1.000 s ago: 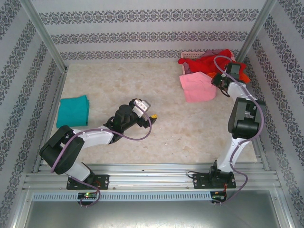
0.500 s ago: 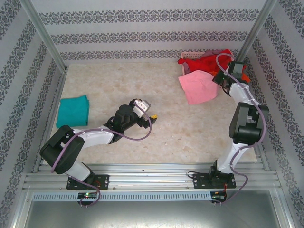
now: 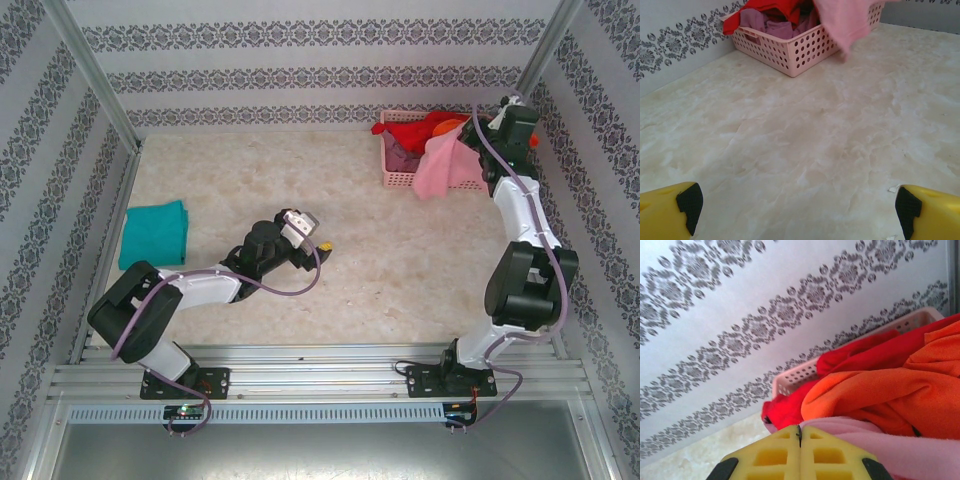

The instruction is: Fold and stack the t-shirts

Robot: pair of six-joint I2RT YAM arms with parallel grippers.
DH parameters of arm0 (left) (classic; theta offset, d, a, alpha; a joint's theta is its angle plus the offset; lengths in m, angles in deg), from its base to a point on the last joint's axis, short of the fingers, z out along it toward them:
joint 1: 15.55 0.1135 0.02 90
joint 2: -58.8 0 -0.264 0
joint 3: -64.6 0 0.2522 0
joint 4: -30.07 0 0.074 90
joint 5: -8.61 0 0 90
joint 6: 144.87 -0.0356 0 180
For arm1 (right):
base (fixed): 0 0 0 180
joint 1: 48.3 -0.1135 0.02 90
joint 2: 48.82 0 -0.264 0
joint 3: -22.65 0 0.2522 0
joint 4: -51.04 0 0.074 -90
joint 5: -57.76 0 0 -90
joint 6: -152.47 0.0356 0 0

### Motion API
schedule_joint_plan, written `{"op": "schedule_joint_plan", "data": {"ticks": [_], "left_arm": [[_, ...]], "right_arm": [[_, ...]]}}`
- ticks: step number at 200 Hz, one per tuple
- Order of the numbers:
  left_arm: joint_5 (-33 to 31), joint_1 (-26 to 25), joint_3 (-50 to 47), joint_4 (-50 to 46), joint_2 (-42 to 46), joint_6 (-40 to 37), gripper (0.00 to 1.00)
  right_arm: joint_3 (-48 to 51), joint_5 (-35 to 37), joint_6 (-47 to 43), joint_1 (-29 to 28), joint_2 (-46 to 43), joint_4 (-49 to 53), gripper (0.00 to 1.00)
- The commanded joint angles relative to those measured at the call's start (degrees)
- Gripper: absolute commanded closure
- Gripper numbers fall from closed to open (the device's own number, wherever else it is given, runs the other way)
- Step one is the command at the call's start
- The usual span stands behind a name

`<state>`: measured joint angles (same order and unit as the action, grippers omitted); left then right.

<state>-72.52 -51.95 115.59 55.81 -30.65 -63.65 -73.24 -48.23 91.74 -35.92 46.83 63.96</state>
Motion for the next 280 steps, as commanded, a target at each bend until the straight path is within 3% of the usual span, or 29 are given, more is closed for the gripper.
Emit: {"op": "schedule_joint_plan", "data": {"ticks": [1, 51, 111, 196, 236, 280], "left_arm": [[1.9, -0.8, 2.3, 3.7, -1.2, 0.6, 0.0], [3.2, -0.8, 3.8, 4.9, -2.5, 1.3, 0.0], [4.6, -0.8, 7.6, 7.9, -4.9, 4.0, 0.0], [-0.3, -0.3, 9.0, 11.8, -4.4, 10.0, 0.0], [-6.5, 2.2, 3.4, 9.5, 2.1, 11.1, 0.0], [-5.8, 7.9, -3.5, 5.8, 9.4, 17.8, 0.0]], "right_arm": [[-1.0, -2.5, 0.2, -1.8, -5.4, -8.9, 1.0], [1.6, -2.7, -2.0, -5.2, -11.2, -12.5, 1.0], [-0.1, -7.9, -3.3, -8.3, -11.9, -11.2, 1.0], [1.9, -11.1, -8.5, -23.0, -14.9, -9.8, 1.0], [2.8, -10.8, -6.9, -29.0, -11.6, -10.2, 1.0], [1.7, -12.1, -4.5, -34.8, -4.2, -12.5, 1.0]]}}
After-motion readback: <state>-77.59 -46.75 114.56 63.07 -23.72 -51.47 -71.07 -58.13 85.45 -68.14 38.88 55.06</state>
